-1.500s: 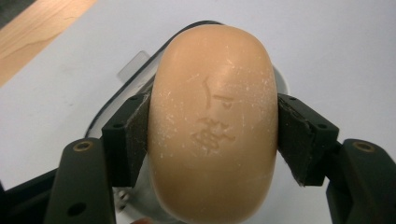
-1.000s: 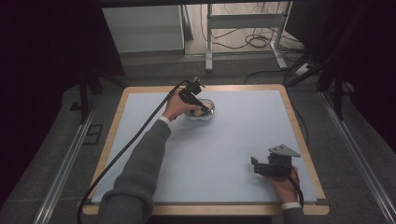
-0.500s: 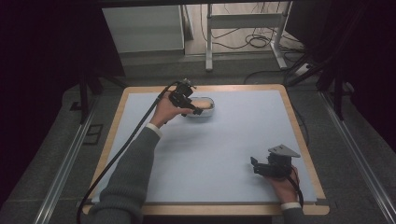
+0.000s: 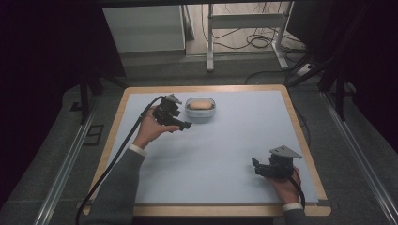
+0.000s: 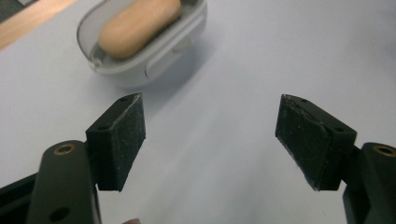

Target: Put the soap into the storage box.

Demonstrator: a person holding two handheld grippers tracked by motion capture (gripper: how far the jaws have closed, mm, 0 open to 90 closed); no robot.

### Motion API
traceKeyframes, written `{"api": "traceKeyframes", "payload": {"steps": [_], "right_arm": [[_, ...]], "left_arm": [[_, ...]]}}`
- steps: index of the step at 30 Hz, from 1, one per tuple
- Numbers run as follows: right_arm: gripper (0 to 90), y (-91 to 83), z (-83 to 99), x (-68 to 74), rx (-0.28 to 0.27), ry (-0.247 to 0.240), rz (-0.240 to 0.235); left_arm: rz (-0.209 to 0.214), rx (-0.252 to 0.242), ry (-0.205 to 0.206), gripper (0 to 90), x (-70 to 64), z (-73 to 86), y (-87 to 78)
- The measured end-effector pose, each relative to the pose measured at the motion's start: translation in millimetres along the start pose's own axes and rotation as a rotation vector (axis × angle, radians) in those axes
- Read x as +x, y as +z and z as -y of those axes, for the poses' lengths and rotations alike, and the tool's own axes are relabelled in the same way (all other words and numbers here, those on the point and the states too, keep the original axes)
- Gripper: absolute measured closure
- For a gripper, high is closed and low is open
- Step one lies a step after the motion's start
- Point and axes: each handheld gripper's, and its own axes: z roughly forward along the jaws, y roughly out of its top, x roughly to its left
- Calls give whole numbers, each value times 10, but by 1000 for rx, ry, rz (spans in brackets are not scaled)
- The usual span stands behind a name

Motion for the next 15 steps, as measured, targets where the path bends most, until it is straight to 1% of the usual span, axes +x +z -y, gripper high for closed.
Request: {"api": "traceKeyframes", "payload": {"steps": [1, 3, 4, 5, 7, 8, 9, 10, 13, 14, 15], "right_arm": [[85, -2, 0, 0, -1, 0, -1], [85, -3, 0, 2, -2, -3, 2], [85, -3, 0, 2, -2, -3, 2], [85, -3, 1, 4, -4, -3, 2], [85, -3, 1, 5, -3, -4, 3], [85, -3, 1, 5, -3, -4, 3], [85, -2, 1, 5, -3, -3, 3], [85, -1, 0, 5, -1, -4, 4], [85, -1, 0, 12, -1, -8, 7], [85, -1, 0, 12, -1, -8, 7], [85, -1, 0, 13, -1, -8, 7]], "left_arm": [[0, -6, 2, 240, -32, 104, -68], [3, -26, -16, 239, -67, 215, -126], [3, -26, -16, 237, -67, 215, -126], [-4, -33, -15, 235, -108, 332, -174], [3, -43, -33, 228, -147, 457, -207], [3, -43, -33, 224, -147, 457, -207], [-4, -41, -28, 224, -152, 520, -223], [-27, -39, -43, 225, -166, 641, -236], [-33, -40, -57, 224, -191, 804, -255], [-33, -40, -57, 224, -191, 804, -255], [-38, -41, -67, 223, -211, 897, -275]]}}
